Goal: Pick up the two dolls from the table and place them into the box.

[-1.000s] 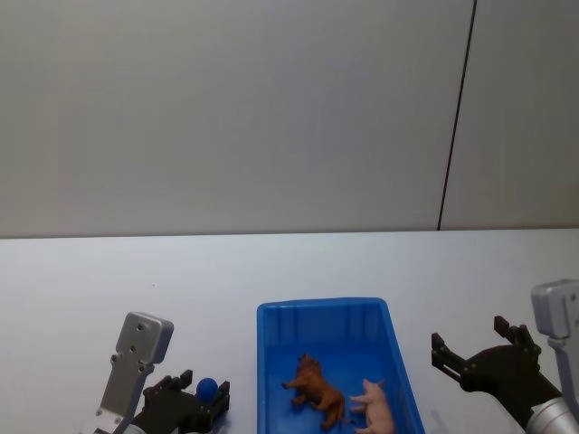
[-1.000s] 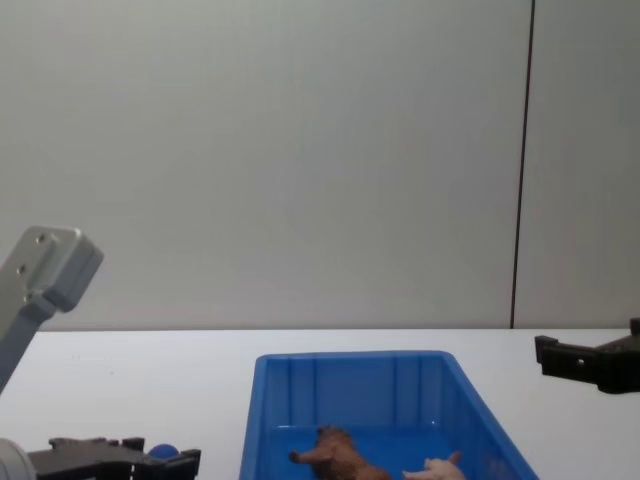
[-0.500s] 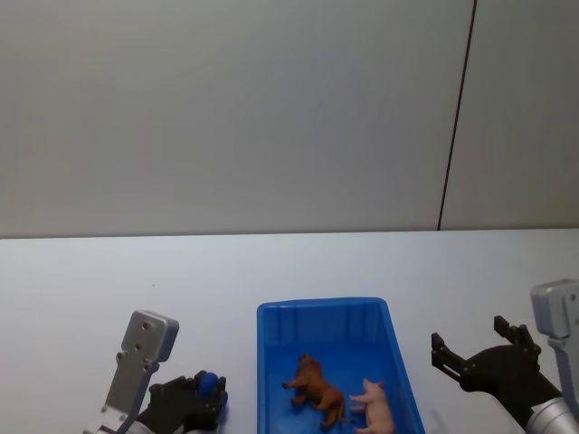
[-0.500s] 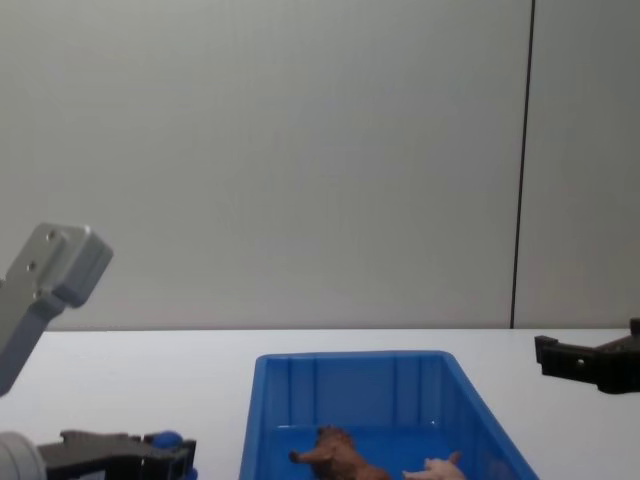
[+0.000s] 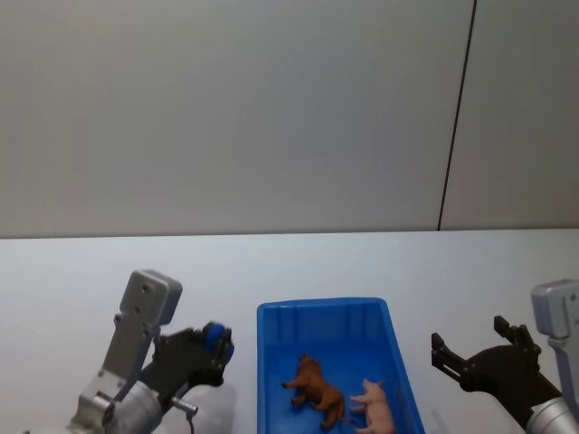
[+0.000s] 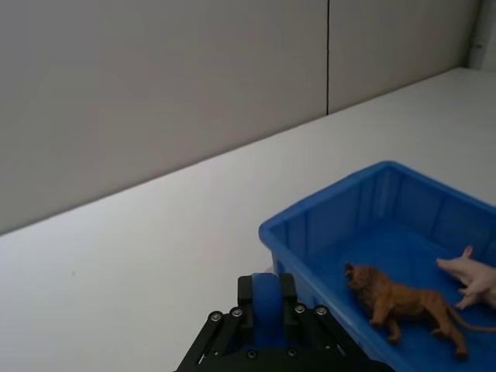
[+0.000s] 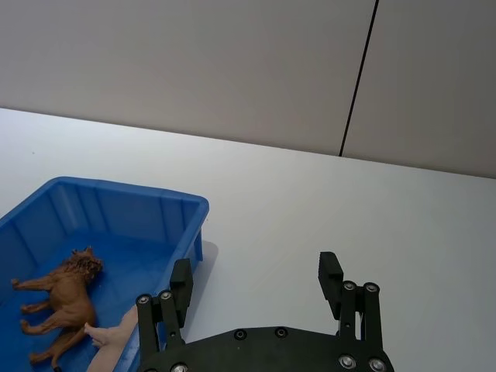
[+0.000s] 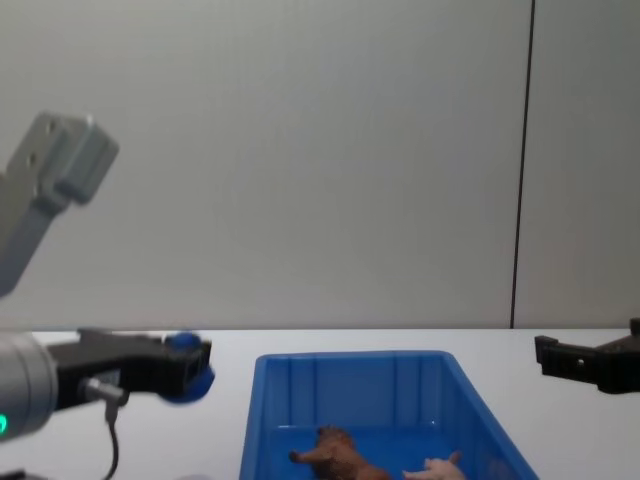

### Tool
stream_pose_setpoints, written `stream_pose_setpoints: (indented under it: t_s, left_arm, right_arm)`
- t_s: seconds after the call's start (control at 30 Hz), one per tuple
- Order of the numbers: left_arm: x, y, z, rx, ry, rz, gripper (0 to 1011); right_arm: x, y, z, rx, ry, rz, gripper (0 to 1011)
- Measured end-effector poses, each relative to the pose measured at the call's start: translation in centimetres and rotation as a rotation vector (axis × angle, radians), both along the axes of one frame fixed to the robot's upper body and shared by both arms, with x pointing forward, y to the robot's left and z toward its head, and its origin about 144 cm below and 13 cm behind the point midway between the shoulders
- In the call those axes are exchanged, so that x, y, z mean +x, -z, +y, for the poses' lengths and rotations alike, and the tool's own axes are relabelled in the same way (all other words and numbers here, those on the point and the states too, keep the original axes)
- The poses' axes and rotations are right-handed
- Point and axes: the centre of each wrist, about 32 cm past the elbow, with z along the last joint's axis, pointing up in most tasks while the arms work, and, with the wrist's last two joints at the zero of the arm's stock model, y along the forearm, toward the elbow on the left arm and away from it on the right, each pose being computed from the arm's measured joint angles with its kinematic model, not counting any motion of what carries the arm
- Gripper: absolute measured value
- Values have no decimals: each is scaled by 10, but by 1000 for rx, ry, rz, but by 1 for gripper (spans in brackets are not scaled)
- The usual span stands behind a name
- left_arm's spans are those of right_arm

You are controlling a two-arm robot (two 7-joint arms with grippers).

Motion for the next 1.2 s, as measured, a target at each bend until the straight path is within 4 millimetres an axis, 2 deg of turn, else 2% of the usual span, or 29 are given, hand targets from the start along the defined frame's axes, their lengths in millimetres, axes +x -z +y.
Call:
stream_pose_setpoints:
  t_s: [0.43,0.57,0.6,0.7,0.73,0.8,0.83,0.9,0.93,1.1,1.13,1.2]
  left_arm:
    - [7,-26,-6,-53,139,-99,121]
    - [9,-31,-8,-83,190,-116,225]
    - [10,-32,-9,-95,210,-121,286]
    - [12,-33,-10,-116,244,-127,348]
    - [14,-34,-11,-130,264,-129,410]
    - [15,-34,-12,-144,286,-131,446]
    - [16,-34,-13,-160,309,-132,504]
    - [17,-34,-15,-174,330,-134,552]
    - [19,-34,-16,-189,348,-135,618]
    - [21,-34,-19,-223,399,-137,758]
    - [22,-34,-20,-232,411,-138,814]
    - [23,-34,-21,-239,422,-140,848]
  right_arm:
    - [0,0,0,0,0,0,1001]
    - [0,0,0,0,0,0,1001]
    - [0,0,0,0,0,0,1001]
    - [0,0,0,0,0,0,1001]
    - [0,0,0,0,0,0,1001]
    - [0,0,0,0,0,0,1001]
    - [0,0,0,0,0,0,1001]
    - [0,0,0,0,0,0,1001]
    - [0,0,0,0,0,0,1001]
    - [0,0,0,0,0,0,1001]
    - [0,0,0,0,0,0,1001]
    - [0,0,0,0,0,0,1001]
